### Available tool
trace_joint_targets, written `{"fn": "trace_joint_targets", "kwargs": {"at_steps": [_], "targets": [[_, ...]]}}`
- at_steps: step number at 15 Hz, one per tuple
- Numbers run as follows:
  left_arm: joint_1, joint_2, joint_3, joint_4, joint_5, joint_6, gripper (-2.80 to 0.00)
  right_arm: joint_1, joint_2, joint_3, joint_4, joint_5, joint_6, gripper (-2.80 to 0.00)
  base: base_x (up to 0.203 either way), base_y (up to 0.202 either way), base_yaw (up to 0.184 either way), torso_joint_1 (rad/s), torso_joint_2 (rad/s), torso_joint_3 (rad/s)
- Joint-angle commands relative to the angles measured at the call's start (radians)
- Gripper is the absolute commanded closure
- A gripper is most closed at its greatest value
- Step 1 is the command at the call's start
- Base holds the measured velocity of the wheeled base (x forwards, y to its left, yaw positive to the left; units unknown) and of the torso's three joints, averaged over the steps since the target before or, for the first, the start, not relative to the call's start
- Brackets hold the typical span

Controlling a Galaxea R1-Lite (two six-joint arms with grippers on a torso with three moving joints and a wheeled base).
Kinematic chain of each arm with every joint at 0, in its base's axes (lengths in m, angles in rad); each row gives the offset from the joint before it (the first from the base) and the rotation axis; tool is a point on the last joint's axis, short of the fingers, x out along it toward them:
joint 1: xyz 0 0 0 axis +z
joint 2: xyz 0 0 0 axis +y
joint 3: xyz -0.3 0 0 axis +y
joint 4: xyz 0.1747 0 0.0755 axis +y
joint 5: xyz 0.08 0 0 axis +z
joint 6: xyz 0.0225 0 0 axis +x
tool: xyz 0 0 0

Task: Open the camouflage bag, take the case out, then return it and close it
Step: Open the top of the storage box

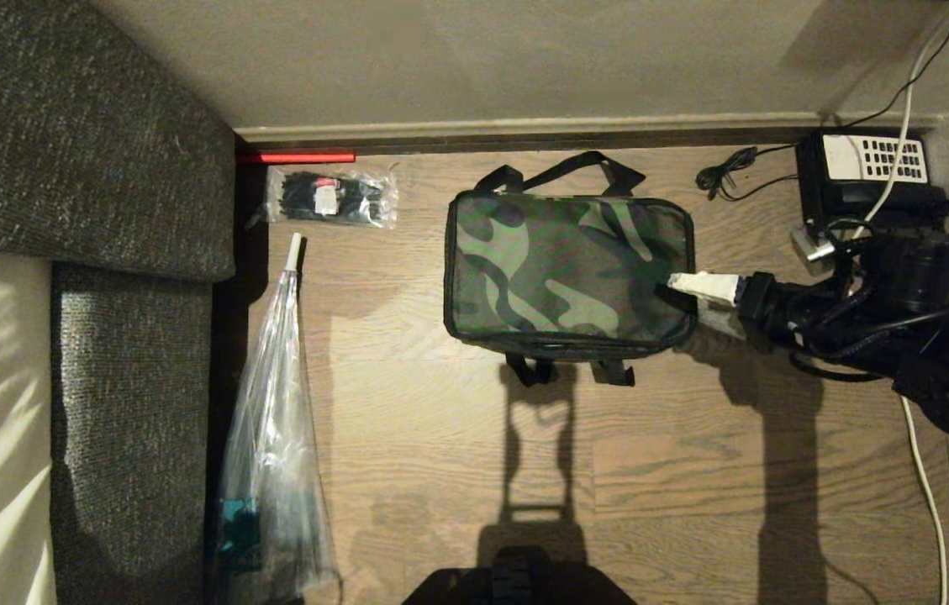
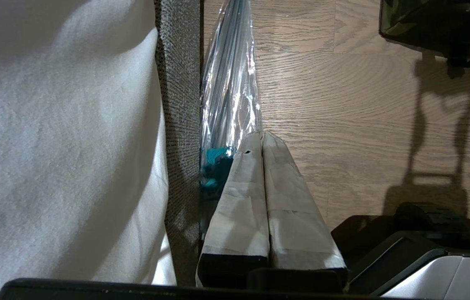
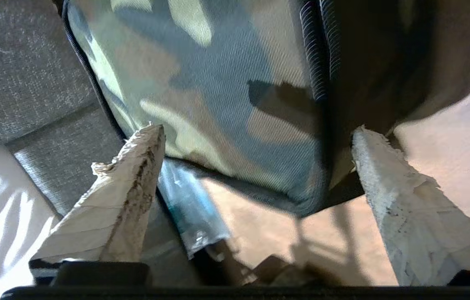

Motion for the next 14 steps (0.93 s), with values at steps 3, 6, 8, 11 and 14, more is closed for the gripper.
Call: {"fn": "trace_joint_targets", "kwargs": {"at_steps": [3,6,8,11,14], "targets": [[0.0,0.0,0.0,0.0,0.0,0.0,0.0,0.028,-0.009,0.007,-0.007,-0.002,0.046,-2.8,0.0,0.0,0.0,0.0,0.0,0.0],[0.0,0.0,0.0,0.0,0.0,0.0,0.0,0.028,0.002,0.001,-0.018,-0.002,0.071,-2.8,0.0,0.0,0.0,0.0,0.0,0.0],[0.0,0.0,0.0,0.0,0.0,0.0,0.0,0.03,0.001,-0.001,-0.027,-0.001,0.133,-2.8,0.0,0.0,0.0,0.0,0.0,0.0],[0.0,0.0,0.0,0.0,0.0,0.0,0.0,0.031,-0.003,0.001,-0.123,-0.022,0.269,-2.8,0.0,0.0,0.0,0.0,0.0,0.0],[0.0,0.0,0.0,0.0,0.0,0.0,0.0,0.031,-0.001,-0.004,-0.141,-0.024,0.283,0.0,0.0,0.0,0.0,0.0,0.0,0.0]]}}
